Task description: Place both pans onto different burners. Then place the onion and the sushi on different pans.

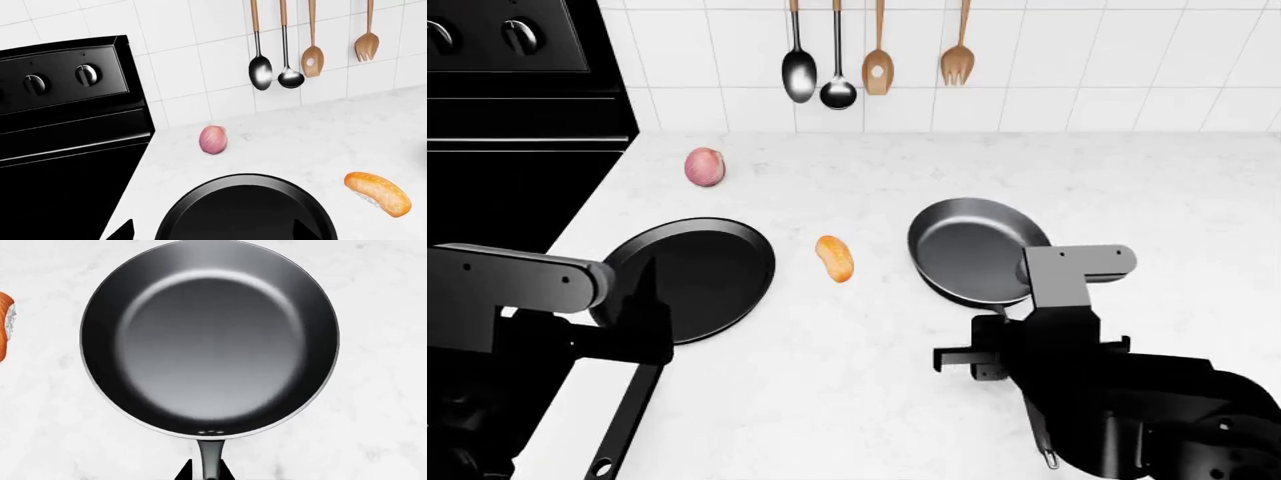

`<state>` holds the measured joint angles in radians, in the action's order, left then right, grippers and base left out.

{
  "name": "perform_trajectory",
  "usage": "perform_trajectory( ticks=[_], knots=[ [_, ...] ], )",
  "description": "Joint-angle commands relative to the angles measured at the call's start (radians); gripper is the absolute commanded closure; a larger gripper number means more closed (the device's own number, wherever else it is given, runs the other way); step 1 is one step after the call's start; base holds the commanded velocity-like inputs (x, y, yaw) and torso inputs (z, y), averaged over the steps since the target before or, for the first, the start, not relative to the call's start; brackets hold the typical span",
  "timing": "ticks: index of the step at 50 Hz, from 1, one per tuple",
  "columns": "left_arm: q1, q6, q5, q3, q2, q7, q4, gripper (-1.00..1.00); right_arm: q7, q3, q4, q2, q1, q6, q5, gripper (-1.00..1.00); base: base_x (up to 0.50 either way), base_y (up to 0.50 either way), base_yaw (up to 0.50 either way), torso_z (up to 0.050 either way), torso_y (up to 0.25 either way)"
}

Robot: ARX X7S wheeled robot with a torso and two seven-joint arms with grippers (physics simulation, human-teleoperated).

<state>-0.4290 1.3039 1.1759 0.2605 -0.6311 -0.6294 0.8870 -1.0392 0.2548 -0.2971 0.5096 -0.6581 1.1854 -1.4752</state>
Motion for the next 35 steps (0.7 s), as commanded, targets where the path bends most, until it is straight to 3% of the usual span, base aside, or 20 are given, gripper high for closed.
perform_trajectory(
  ticks=[1,19,35],
  knots=[
    [0.023,-0.029,-0.021,-0.01,-0.007,0.009,0.002,-1.0,-0.046,0.003,0.004,0.019,0.018,0.02,-0.016,1.0,0.0,0.0,0.0,0.0,0.0],
    [0.039,-0.057,-0.032,-0.023,-0.014,0.009,-0.001,-1.0,-0.066,-0.009,-0.039,0.035,0.011,0.01,-0.045,1.0,0.0,0.0,0.0,0.0,0.0],
    [0.044,-0.07,-0.021,-0.023,-0.023,0.001,-0.004,-1.0,-0.215,-0.06,-0.159,0.078,-0.074,0.011,-0.232,1.0,0.0,0.0,0.0,0.0,0.0]
  ],
)
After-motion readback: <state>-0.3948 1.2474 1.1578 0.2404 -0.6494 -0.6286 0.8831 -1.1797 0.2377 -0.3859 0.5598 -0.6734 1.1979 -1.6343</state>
